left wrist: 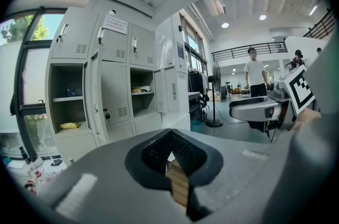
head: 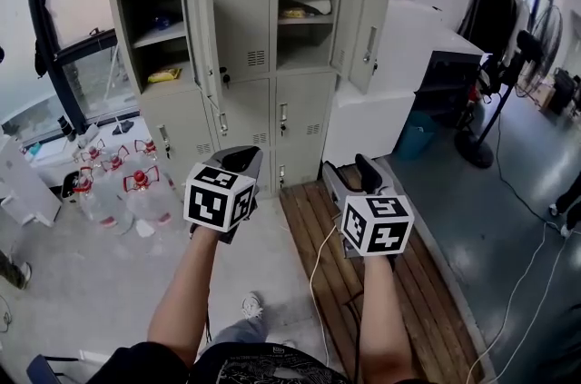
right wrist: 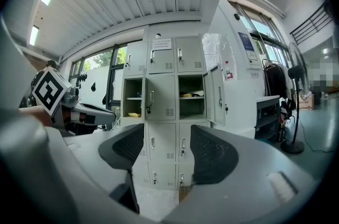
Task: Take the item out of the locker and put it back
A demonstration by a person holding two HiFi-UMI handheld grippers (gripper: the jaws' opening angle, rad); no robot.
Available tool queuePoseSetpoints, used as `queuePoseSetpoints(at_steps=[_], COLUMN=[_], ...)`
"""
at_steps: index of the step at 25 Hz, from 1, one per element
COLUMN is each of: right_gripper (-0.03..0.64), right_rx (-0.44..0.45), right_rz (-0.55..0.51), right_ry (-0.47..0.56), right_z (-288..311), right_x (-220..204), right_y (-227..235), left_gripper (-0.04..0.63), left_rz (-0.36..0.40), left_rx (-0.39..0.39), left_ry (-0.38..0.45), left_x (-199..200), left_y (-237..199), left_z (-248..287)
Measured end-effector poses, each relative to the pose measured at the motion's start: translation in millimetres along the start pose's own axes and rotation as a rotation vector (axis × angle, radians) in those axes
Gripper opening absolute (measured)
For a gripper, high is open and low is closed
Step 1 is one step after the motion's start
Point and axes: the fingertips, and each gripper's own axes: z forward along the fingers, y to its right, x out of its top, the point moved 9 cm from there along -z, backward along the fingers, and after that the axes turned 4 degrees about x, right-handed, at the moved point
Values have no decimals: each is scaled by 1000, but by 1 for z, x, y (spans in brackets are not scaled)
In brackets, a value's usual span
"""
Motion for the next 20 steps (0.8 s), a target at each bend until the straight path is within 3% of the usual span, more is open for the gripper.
queuePoseSetpoints(at_steps=[8, 20], right_gripper=[304, 304], right_rx=[-5, -40], right_rz=[-30, -26], right_ry=[-8, -23], right_z=[41, 151], right_x=[3, 26], right_y=[12, 50], left_gripper=[0, 0], left_rz=[-17, -25], left_rx=[-10, -65], left_ry=[18, 33], left_x=[5, 30], left_y=[-25, -89], left_z=[38, 143])
